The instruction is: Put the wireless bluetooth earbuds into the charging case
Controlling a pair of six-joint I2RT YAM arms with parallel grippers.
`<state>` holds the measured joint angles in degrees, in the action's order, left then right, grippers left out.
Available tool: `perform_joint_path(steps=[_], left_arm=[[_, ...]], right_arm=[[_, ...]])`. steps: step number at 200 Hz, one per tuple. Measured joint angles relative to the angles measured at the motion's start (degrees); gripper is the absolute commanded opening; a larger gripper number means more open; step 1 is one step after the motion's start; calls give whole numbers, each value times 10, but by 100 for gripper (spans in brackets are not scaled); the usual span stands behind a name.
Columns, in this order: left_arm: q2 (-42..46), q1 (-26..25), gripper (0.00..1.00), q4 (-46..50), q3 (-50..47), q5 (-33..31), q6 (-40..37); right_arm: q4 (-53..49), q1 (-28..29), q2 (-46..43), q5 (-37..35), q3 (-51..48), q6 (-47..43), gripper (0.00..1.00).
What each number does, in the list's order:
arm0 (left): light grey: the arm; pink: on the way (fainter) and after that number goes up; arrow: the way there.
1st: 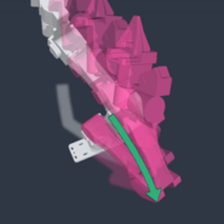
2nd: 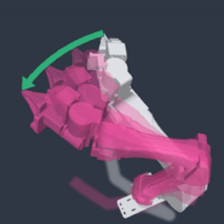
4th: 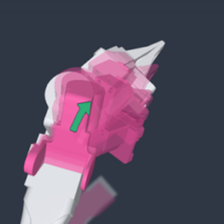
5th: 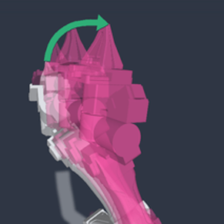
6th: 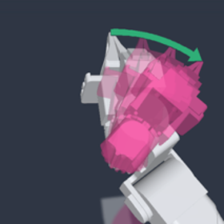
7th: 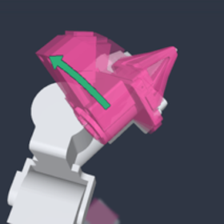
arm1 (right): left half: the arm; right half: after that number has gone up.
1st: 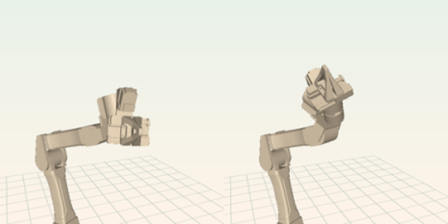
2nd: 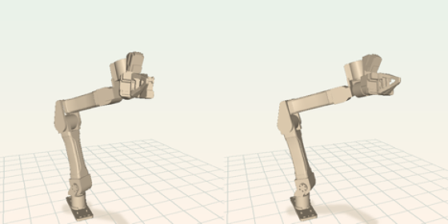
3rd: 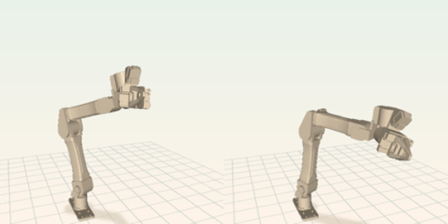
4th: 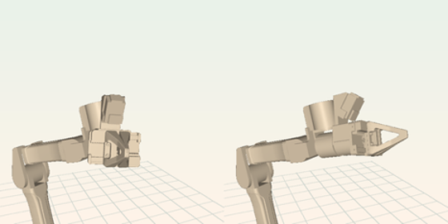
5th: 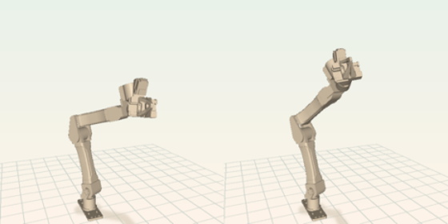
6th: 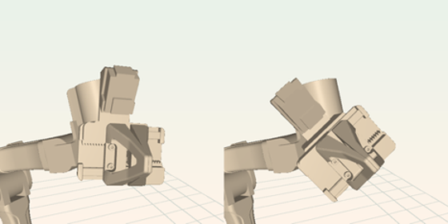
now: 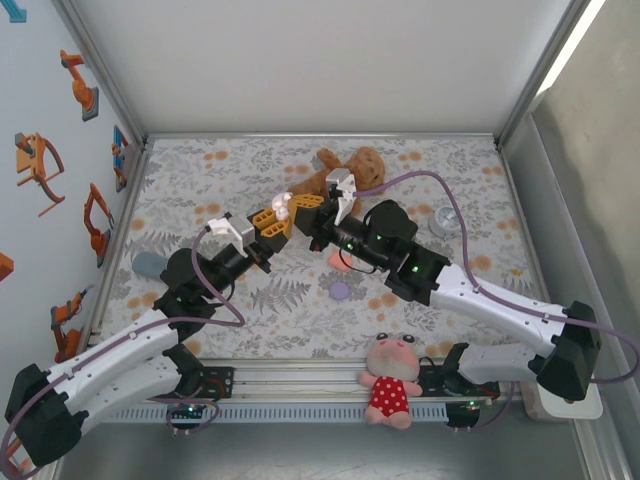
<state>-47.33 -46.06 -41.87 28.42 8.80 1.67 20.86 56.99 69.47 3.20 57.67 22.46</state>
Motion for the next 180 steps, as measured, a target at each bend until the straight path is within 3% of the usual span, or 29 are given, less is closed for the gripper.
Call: perform_joint_path(steps=[157,180], left_arm=[[-1,0,0,-1,0,-2,0],[-3,0,0,-1,0,-2,0]], right_arm=[[-5,1,-5,0,-3,-13,17],[-9,1,-6,0,-3,-14,23]])
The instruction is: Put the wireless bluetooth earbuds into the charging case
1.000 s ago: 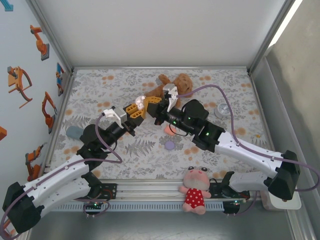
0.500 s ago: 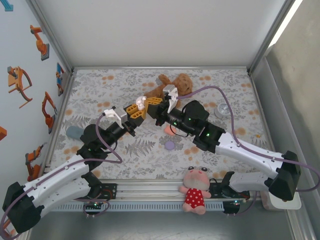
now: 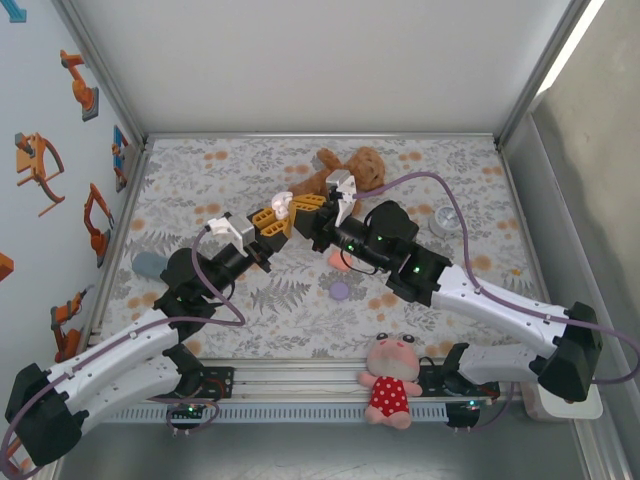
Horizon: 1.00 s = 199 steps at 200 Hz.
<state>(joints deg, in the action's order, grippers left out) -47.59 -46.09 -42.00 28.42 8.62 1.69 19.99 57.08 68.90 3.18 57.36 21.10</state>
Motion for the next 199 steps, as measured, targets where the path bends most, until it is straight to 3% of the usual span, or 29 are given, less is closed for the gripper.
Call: perform_joint_path(steps=[35,73,105,162,199], left_arm=[[0,0,0,-4,0,0,0],[8,0,0,-6,0,3,2],[26,0,0,-2,0,14,6],[40,0,0,6,0,59,24],[40,0,0,5,0,88,37]], right_arm=[[-31,0,-9,0,9,-2,42],[-130,-5,-18,-4,75,-21,65],[-188,-45,-42,26,102,-21,80],[-201,-176,-52,209,90,80,88],[-152,-195,-48,317,61,156,89]])
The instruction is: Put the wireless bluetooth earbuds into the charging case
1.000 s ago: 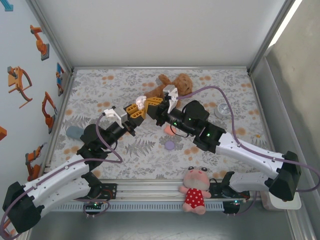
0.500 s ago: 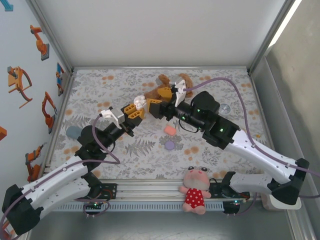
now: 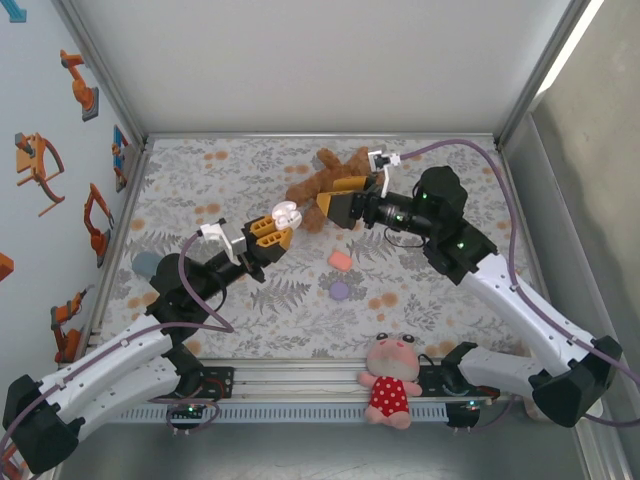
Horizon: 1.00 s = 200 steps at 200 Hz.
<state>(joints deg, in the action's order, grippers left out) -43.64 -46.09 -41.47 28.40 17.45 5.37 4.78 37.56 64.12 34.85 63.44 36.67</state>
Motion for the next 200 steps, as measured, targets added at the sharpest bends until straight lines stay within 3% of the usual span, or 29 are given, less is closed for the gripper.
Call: perform_joint_path(steps=[101,200], left_arm=[[-70,63,0,-109,-23,52,105],[-107,71,0,-153,-23,111,144]], right_arm=[[3,2,13,82,-14,48,90],[40,31,71,124,-7,70,89]])
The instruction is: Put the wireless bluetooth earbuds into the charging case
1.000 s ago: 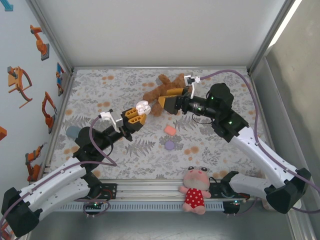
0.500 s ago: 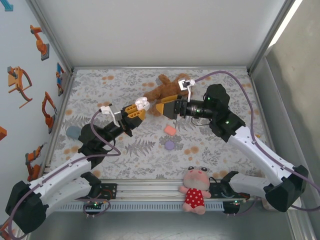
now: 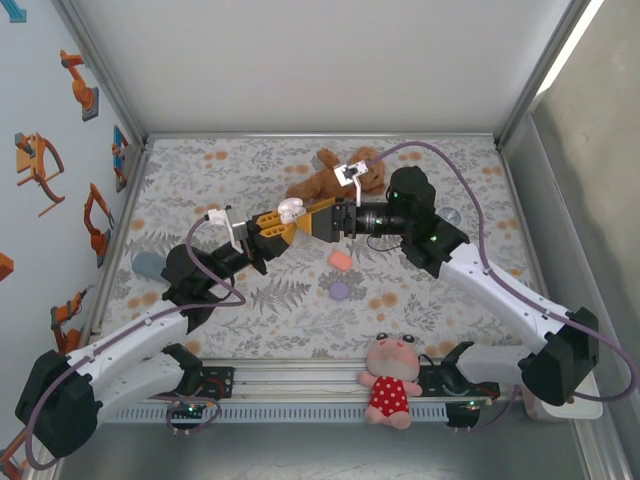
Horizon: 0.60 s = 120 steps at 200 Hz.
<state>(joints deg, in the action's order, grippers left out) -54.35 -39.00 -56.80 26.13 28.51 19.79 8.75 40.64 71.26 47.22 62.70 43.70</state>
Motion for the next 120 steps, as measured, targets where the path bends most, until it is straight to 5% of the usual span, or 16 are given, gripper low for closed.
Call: perform_joint_path(steps=[120], left_arm=[[-8,0,0,0,14,33,10]], right_arm=[[32,4,28,18,33,1,86]])
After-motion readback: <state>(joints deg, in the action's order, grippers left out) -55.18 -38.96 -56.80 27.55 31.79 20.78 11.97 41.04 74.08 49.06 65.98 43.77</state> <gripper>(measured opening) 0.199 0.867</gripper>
